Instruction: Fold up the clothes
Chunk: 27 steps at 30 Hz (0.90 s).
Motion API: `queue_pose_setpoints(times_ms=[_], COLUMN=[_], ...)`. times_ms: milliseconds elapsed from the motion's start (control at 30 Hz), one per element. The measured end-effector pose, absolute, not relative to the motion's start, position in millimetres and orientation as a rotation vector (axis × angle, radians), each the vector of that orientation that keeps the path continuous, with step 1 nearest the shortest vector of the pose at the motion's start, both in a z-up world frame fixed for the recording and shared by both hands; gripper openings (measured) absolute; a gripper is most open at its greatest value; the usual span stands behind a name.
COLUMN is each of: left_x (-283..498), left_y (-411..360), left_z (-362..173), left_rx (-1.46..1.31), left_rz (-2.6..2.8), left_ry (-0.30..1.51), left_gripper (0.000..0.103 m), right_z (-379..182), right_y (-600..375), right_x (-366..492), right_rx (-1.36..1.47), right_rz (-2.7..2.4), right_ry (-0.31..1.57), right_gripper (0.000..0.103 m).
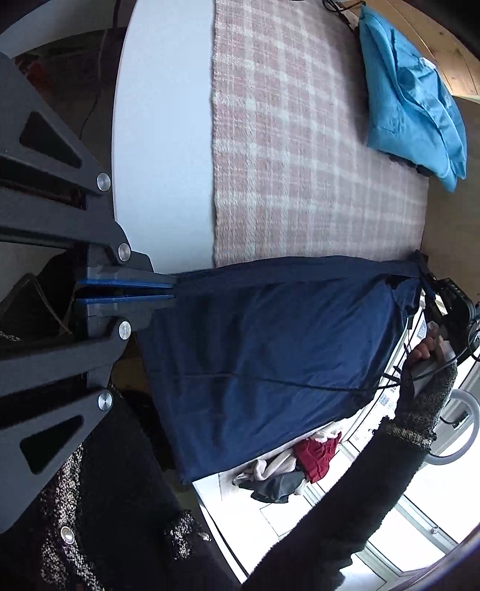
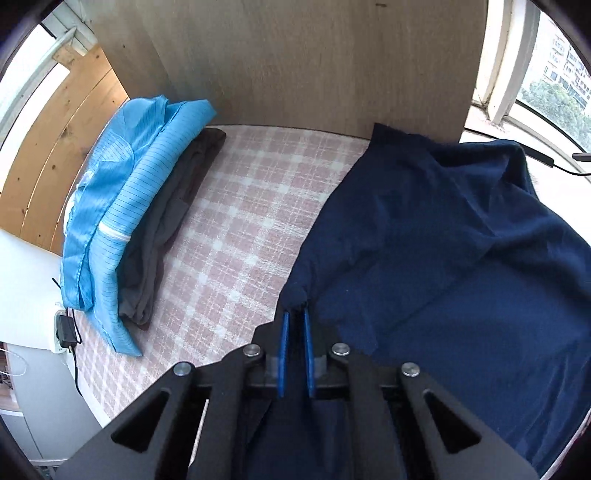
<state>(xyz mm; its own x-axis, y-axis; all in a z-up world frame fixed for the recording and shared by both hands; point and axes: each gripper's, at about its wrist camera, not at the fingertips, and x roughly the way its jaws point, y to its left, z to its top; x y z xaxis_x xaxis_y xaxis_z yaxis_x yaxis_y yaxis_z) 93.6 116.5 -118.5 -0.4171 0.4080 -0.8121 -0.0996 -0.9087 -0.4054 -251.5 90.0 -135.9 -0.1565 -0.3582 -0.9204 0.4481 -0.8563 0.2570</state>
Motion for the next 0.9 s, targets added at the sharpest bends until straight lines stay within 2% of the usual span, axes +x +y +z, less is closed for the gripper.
queue_pose_setpoints(times_ms=[267,467,667,767,800,867,900], left_x=[89.5,84.2,78.1,74.9,73.9,77.0,81.9], left_y=[216.0,289.2,329.6,340.3,343.5,346.3,344.4], left_z=[-112.6,-124.3,-137.2,-146.1,-149.2,-150.6,-147.4], left_rx=[-1.454,-1.471,-1.521,-1.548,-1.562,-1.609,-1.615], left_rz=[2.295,2.203,2.135,2.105,2.094,2.082,2.087], left_ry=[-0.314,-0.257,-0.223,-0.251,-0.258,-0.245,-0.248], left_gripper=[0.003,0.003,0.003,0.006,0.012,0.020,0.020], right_z=[-120.4,-141.1,-169.3,-183.8,-188.6,-197.9,-201.0], right_y=[187.5,239.7,259.1,257.5,257.1,257.7,258.9], right_x=[-259.5,-265.2,-269.2,-270.9,-271.4,-271.7,-271.1], right_rx=[1.574,1.609,1.638,1.655,1.666,1.727,1.752], right_rz=[-2.078,-2.079,-2.078,-2.091,-2.085,-2.034,-2.012], right_ry=[0.024,-0.024,-0.017,0.043,0.049,0.030,0.018], right_gripper=[0.008,0.008,0.008,0.008,0.008,0.013,0.024])
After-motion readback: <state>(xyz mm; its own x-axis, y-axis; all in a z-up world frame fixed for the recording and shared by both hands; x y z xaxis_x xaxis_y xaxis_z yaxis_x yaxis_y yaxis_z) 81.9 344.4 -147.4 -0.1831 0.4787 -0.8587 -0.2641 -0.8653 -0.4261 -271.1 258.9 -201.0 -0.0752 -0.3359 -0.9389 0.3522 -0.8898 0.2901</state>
